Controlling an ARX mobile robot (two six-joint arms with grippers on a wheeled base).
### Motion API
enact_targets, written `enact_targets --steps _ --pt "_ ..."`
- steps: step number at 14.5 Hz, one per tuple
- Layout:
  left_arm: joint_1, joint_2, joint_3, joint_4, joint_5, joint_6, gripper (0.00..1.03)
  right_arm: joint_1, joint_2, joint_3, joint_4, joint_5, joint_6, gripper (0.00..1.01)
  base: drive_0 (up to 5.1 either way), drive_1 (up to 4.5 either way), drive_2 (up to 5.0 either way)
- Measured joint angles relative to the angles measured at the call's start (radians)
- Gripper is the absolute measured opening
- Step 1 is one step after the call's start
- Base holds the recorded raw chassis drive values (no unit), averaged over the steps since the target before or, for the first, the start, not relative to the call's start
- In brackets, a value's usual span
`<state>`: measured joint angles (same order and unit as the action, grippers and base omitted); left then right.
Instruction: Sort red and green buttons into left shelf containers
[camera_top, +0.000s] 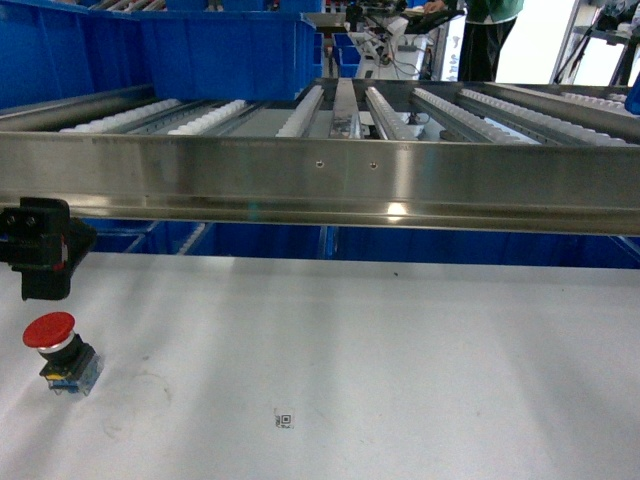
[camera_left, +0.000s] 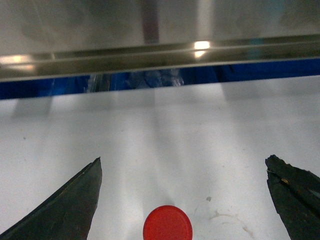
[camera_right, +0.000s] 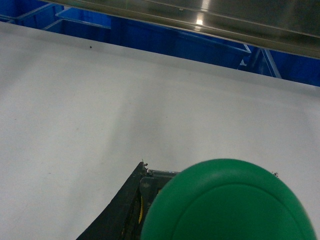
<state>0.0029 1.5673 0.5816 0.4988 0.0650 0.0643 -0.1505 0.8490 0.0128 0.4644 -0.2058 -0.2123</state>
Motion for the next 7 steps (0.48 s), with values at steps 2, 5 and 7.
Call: enact_targets --steps 2,5,7 --pt "-0.008 0.087 0.034 -0.004 -0.027 -0.012 0.98 0.000 0.000 0.000 0.000 0.000 0.000 0.35 0.0 0.00 0.0" --pt "-0.019 0.171 0.071 -0.035 -0.011 -0.037 0.98 0.000 0.000 0.000 0.000 0.000 0.000 0.35 0.0 0.00 0.0" --pt "-0.019 0.222 0.090 -0.042 -0.021 -0.058 0.98 0.000 0.000 0.000 0.000 0.000 0.000 0.35 0.0 0.00 0.0"
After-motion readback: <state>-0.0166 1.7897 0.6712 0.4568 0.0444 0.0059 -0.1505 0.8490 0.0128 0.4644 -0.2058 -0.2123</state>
